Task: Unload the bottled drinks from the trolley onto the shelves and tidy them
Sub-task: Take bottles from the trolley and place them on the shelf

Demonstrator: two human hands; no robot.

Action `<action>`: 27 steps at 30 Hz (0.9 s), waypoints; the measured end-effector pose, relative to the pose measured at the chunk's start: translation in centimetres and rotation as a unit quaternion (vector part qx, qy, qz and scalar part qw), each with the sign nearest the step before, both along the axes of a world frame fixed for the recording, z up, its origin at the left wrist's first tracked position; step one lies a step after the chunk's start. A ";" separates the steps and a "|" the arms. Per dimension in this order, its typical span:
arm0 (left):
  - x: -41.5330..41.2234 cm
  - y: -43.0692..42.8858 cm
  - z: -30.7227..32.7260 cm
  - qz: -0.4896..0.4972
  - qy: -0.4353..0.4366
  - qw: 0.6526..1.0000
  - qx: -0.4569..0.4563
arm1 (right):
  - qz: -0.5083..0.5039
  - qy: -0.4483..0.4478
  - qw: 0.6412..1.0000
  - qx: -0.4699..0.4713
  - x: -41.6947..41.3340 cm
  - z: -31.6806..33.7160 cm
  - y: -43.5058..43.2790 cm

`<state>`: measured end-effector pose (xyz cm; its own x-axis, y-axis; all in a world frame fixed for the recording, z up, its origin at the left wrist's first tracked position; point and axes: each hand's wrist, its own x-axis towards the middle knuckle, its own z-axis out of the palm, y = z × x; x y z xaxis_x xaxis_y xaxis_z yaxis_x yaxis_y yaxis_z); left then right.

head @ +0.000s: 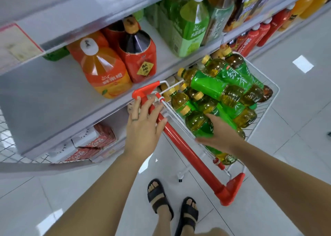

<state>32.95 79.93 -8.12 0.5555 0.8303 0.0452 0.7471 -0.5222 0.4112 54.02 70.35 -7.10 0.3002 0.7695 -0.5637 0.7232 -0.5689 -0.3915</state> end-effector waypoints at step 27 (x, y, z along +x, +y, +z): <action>13.5 -3.4 5.9 0.154 -0.366 0.840 -0.370 | -0.084 0.268 0.943 0.179 6.0 7.9 7.7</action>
<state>46.45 76.57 -2.18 0.3578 0.8807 -0.3103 0.2052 0.2500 0.9462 59.98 78.03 0.85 0.1804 0.9062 -0.3824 0.2777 -0.4199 -0.8640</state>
